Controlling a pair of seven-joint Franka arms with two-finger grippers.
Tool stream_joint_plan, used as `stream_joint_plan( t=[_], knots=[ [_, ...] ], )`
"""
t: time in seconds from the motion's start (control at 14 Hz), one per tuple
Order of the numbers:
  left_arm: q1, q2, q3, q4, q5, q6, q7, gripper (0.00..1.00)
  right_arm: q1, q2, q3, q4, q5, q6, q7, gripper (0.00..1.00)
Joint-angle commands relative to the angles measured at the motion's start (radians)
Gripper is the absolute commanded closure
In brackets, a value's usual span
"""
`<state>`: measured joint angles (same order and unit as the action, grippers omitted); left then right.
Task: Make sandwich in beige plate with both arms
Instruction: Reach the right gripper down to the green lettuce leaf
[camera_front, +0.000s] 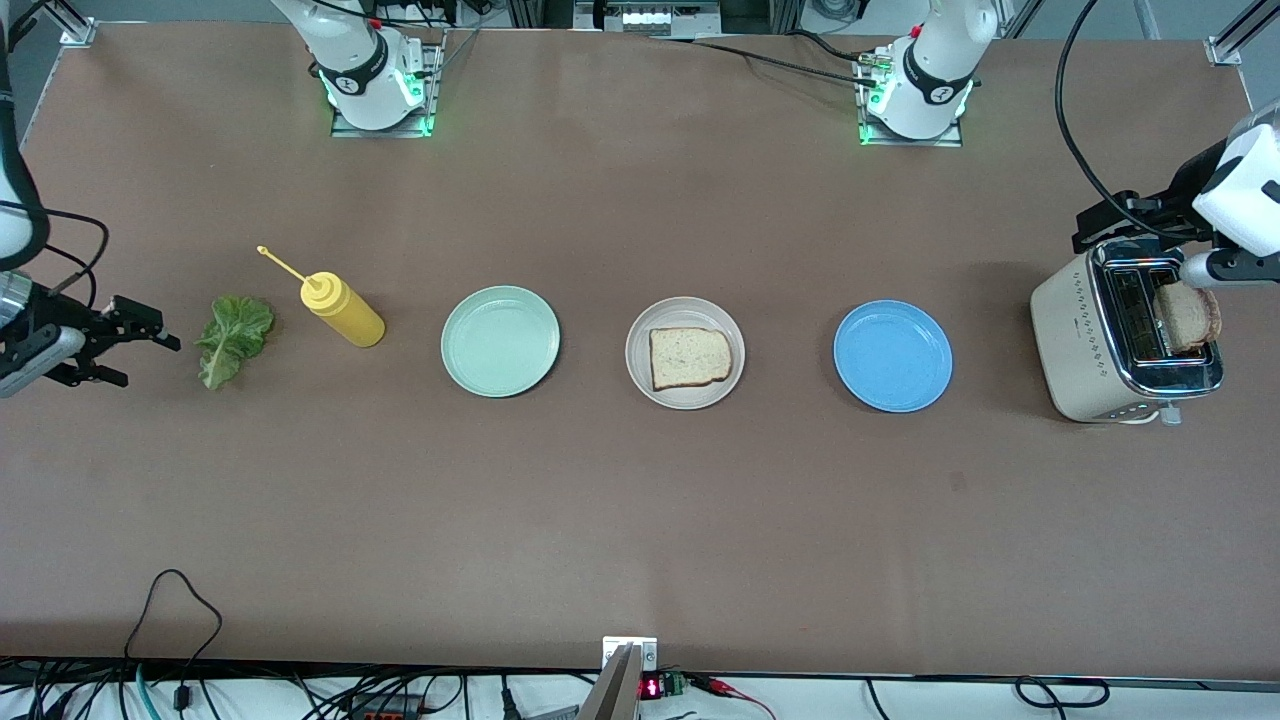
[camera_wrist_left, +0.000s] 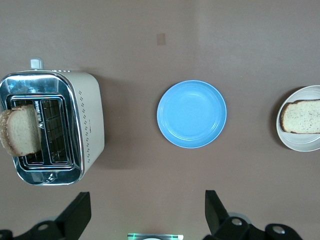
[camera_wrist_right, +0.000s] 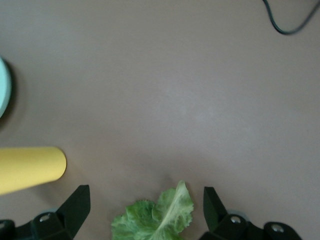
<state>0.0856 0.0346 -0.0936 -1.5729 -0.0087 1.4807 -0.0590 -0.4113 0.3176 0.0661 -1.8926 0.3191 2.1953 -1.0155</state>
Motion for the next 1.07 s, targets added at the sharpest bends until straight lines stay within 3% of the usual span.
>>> stream_joint_plan(
  t=[0.0, 0.36, 1.0],
  knots=[
    [0.011, -0.008, 0.006, 0.01, -0.001, 0.0, 0.007, 0.0, 0.041, -0.009, 0.0, -0.019, -0.119, 0.035, 0.238, 0.0],
    [0.036, -0.008, -0.006, 0.001, 0.001, 0.062, 0.007, 0.0, 0.088, 0.034, 0.004, -0.022, -0.323, 0.066, 0.618, 0.0],
    [0.037, -0.007, -0.006, -0.001, 0.001, 0.061, 0.007, 0.0, 0.082, 0.132, 0.003, -0.068, -0.379, 0.147, 0.758, 0.0]
  ],
)
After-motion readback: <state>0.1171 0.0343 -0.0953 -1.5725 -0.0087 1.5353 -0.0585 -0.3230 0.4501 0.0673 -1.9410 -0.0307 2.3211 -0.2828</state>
